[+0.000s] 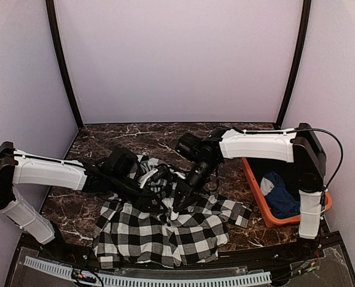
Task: Pin the brooch onto the clothing
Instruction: Cross the brooch on the flattened clothing.
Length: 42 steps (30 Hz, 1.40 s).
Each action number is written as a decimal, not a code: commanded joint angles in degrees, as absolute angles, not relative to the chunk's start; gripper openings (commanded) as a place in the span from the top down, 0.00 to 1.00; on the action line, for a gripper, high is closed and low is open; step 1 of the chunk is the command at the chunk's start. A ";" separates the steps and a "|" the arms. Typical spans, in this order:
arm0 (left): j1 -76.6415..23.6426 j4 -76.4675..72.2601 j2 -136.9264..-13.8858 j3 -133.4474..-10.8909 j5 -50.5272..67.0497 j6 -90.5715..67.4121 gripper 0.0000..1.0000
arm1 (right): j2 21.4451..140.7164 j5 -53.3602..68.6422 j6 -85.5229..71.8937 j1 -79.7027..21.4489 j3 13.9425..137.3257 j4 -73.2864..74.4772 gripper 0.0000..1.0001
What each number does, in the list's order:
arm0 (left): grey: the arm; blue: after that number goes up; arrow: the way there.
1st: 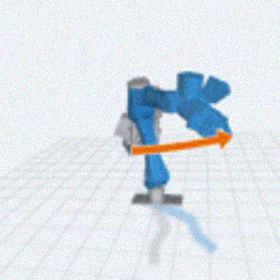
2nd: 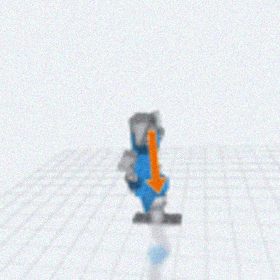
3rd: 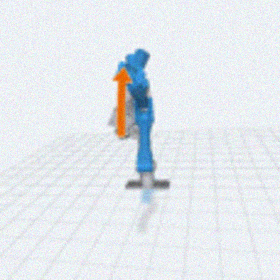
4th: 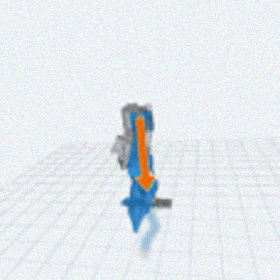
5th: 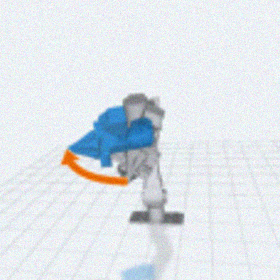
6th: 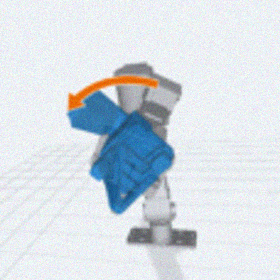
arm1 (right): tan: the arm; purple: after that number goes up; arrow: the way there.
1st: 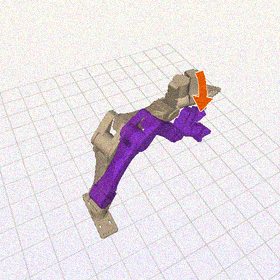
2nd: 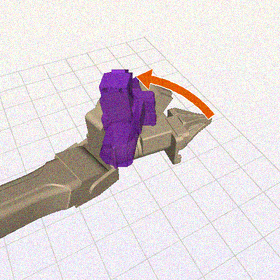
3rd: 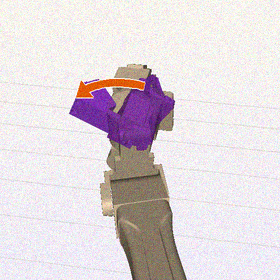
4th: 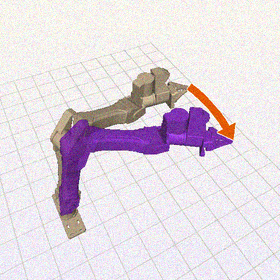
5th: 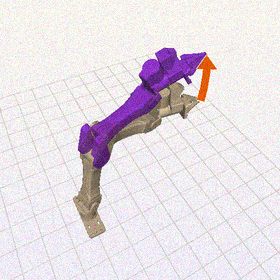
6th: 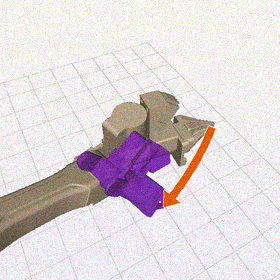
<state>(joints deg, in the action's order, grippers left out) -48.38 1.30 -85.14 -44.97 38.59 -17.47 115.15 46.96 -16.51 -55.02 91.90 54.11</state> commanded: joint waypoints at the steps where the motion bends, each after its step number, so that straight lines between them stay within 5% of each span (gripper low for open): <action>1: -48.42 -0.74 -85.03 -47.84 39.60 -17.04 0.57 | 112.58 53.63 -12.71 -57.76 92.12 50.14 1.00; 13: -48.43 6.55 -79.77 -46.57 26.59 -18.63 0.24 | 111.97 50.23 -15.09 -55.75 91.89 52.86 1.00; 17: -48.49 4.89 -75.18 -43.21 23.29 -22.08 0.03 | 111.60 50.58 -16.68 -55.25 91.67 52.84 1.00; 42: -57.72 7.10 -76.50 -42.98 13.02 -18.53 0.01 | 111.15 59.17 -23.14 -51.68 90.70 48.38 1.00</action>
<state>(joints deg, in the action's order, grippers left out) -57.52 4.91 -75.16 -42.39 17.56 -18.96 113.23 57.01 -22.15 -52.05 90.70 49.91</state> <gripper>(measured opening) 0.987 0.009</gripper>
